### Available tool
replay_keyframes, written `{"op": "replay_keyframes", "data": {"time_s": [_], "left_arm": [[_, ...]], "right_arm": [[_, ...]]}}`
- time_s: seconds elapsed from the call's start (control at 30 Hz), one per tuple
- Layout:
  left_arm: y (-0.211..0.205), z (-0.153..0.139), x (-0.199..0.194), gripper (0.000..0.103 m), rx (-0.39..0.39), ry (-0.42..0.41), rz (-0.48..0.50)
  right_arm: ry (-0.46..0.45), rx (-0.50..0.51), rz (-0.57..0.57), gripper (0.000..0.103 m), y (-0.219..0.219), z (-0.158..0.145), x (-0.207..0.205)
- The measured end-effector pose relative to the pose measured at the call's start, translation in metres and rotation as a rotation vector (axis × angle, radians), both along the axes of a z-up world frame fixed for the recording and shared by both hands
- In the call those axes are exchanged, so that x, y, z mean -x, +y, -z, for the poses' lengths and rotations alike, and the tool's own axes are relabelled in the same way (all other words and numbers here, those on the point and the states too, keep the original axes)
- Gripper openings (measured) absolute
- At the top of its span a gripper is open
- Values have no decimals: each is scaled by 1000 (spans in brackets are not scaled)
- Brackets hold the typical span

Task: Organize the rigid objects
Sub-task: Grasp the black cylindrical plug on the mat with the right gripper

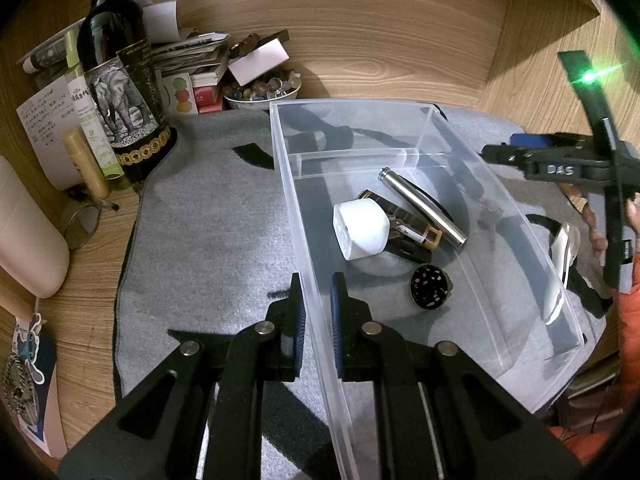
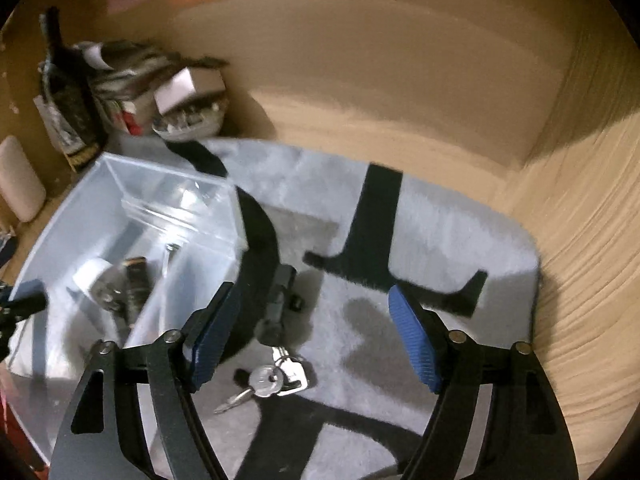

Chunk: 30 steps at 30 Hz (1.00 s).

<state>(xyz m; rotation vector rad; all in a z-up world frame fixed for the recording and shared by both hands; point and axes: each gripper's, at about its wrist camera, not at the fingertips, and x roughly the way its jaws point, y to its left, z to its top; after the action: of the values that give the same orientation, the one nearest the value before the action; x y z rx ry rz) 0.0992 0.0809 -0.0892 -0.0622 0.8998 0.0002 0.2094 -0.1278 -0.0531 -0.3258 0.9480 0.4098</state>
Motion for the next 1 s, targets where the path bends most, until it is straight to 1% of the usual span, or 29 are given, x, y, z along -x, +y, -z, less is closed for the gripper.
{"op": "replay_keyframes", "data": {"time_s": [0.1,0.17,0.27,0.33,0.37,0.4,0.47,0.5,0.73,1.0], "left_arm": [[0,0,0,10,1,0,-1],[0,0,0,10,1,-1,-1],[0,0,0,10,0,-1,-1],[0,0,0,10,-1,-1,0],[0,0,0,10,-1,-1,0],[0,0,0,10,0,-1,0],[0,0,0,10,1,-2,0],[0,0,0,10,1,-2,0],[0,0,1,10,1,-2,-1],[0,0,1,10,-1,-2,0]], "right_arm": [[43,-8,-12,61,2,10,-5],[70,6,-22,57,7,17,-9],[103,30,-38,54,15,27,-12],[126,57,-46,48,19,35,-15],[143,60,-48,43,20,38,-18],[158,65,-47,34,20,43,-19],[162,66,-53,23,20,47,-20],[152,63,-55,21,20,46,-18],[93,33,-55,21,11,26,-9],[0,-45,-66,21,5,-20,7]]}}
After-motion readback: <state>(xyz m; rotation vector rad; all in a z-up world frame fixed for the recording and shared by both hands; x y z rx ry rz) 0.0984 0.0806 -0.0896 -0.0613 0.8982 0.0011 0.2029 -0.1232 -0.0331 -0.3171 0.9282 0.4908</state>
